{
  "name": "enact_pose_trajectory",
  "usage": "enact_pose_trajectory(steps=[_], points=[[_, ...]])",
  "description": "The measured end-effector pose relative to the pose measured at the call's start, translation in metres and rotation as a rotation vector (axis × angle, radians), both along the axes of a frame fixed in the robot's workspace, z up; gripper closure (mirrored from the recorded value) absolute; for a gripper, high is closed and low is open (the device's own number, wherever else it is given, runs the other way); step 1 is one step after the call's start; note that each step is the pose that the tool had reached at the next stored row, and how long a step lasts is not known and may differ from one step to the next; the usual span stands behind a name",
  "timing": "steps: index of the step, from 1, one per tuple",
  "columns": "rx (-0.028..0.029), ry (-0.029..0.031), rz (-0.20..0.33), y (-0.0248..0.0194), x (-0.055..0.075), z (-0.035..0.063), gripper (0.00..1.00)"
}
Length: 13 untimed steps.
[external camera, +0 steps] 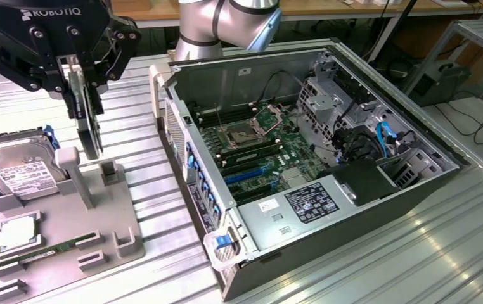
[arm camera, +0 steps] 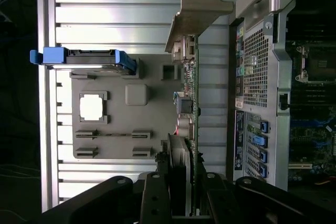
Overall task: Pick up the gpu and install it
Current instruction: 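Pick up the gpu and move the gpu toward the slot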
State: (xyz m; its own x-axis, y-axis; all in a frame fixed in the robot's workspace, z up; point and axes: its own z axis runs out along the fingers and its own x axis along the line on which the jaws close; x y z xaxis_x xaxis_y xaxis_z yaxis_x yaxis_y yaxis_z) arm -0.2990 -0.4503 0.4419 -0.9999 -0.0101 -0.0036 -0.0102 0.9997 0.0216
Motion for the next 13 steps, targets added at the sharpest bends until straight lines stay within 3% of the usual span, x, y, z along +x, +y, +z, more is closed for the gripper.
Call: enact_pose_trajectory(steps=[13], points=[[0.0, 0.0001, 0.0, 0.0, 0.014, 0.0, 0.72]])
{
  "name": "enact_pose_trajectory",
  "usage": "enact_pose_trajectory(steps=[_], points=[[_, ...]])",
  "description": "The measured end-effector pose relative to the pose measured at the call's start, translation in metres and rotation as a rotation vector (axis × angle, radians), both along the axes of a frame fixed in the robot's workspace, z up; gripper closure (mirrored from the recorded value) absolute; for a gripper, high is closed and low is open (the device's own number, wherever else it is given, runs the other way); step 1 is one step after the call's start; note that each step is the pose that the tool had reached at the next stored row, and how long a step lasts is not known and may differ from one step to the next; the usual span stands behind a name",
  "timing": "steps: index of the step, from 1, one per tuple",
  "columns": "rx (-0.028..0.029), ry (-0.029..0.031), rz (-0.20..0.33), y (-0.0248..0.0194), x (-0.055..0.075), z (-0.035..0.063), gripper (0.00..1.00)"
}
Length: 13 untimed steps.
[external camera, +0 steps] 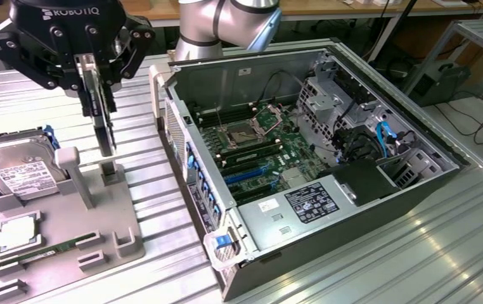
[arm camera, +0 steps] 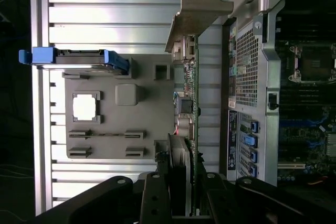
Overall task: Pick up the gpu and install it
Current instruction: 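Pick up the gpu and move the gpu toward the slot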
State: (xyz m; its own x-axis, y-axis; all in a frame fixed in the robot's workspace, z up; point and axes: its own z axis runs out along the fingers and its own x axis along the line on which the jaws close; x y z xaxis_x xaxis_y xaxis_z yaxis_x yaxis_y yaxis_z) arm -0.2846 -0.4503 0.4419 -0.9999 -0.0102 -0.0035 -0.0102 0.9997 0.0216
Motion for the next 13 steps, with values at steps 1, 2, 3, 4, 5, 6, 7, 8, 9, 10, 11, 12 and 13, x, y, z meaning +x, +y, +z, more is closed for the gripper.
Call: enact_pose_trajectory(steps=[1, 2, 3, 4, 5, 6, 7, 8, 9, 10, 11, 12, 13], points=[[-0.0001, 0.0, 0.0, 0.0, 0.0012, 0.0, 0.72], [0.0, 0.0, 0.0, 0.0, 0.0021, 0.0, 0.72], [0.0001, -0.0001, 0.0, 0.0, 0.0031, -0.0001, 0.72], [0.0, 0.0, 0.0, 0.0, 0.004, 0.0, 0.72], [0.0, 0.0, 0.0, 0.0, 0.0046, 0.0, 0.72], [0.0, 0.0, 0.0, 0.0, 0.0053, 0.0, 0.72], [0.0, 0.0, 0.0, 0.0, 0.0059, 0.0, 0.72], [0.0, 0.0, 0.0, 0.0, 0.0066, 0.0, 0.72], [0.0, 0.0, 0.0, 0.0, 0.0073, 0.0, 0.72], [0.0, -0.0001, 0.0, 0.0, 0.008, 0.0, 0.72], [-0.0001, 0.0, 0.0, 0.0, 0.0088, 0.0, 0.72], [0.0, -0.0001, 0.0, 0.0, 0.0096, 0.0, 0.72], [0.0, 0.0, 0.0, 0.0, 0.0104, 0.0, 0.72]])
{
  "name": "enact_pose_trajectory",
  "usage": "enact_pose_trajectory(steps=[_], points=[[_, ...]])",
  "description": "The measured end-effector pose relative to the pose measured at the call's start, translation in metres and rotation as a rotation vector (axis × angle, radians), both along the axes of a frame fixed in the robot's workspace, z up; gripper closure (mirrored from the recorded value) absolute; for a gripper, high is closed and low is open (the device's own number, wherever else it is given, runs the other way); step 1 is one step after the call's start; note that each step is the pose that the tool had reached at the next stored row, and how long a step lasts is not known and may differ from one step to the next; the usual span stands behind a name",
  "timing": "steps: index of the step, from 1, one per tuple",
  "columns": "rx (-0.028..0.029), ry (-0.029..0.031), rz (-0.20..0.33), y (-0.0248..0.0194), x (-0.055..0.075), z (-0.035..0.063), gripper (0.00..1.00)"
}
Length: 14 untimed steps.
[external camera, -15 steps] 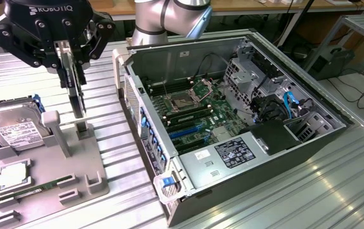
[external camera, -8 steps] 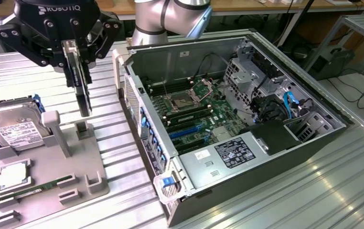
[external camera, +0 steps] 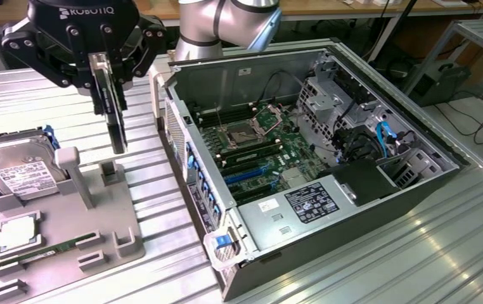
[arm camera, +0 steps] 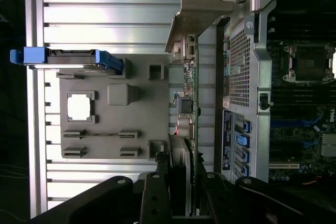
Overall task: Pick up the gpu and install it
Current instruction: 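Pick up the gpu and move the gpu toward the slot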
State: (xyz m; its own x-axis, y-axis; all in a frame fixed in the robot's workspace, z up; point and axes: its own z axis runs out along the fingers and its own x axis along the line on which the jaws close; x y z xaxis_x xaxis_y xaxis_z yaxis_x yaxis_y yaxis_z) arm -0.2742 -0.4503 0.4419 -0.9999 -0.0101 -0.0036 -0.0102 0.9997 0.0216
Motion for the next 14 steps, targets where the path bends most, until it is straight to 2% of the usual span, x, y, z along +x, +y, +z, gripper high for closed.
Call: enact_pose_trajectory(steps=[14], points=[[0.0001, 0.0, 0.0, 0.0, 0.013, 0.0, 0.72]])
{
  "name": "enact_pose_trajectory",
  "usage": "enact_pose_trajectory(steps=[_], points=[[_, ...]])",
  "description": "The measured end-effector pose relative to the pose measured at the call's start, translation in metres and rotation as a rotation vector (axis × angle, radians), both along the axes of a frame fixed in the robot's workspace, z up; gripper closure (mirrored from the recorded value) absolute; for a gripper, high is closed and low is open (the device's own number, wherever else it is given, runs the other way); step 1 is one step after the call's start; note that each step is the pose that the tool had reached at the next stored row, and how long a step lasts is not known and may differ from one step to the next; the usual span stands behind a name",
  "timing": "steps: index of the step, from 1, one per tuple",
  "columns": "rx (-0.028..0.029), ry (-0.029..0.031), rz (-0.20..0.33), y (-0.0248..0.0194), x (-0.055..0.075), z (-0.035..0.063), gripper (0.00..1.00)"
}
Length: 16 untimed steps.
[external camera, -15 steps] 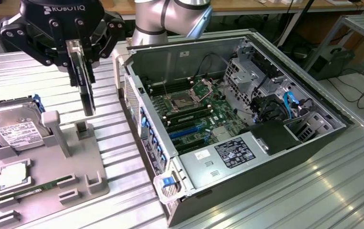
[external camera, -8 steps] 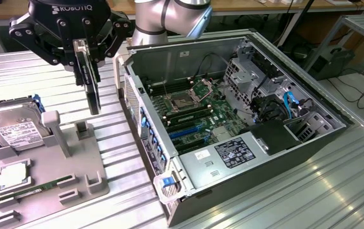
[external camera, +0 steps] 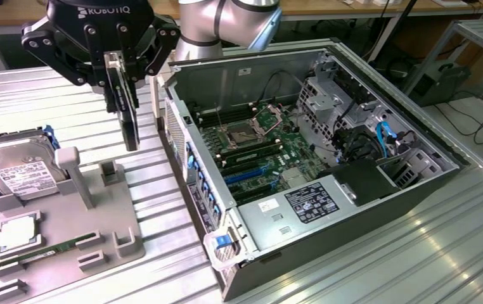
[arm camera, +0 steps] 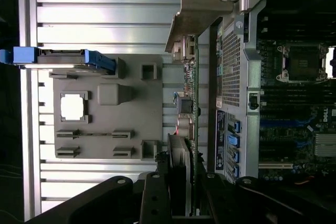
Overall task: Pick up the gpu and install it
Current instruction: 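Pick up the gpu and move the gpu toward the slot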
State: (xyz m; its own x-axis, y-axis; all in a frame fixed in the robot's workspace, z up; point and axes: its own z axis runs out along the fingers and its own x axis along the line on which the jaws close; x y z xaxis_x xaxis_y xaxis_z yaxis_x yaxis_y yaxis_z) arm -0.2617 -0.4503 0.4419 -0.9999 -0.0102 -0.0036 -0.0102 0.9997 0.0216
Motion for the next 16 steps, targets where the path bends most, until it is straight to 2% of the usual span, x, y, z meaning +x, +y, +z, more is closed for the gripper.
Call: enact_pose_trajectory(steps=[16], points=[[0.0, 0.0, 0.0, 0.0, 0.015, 0.0, 0.72]])
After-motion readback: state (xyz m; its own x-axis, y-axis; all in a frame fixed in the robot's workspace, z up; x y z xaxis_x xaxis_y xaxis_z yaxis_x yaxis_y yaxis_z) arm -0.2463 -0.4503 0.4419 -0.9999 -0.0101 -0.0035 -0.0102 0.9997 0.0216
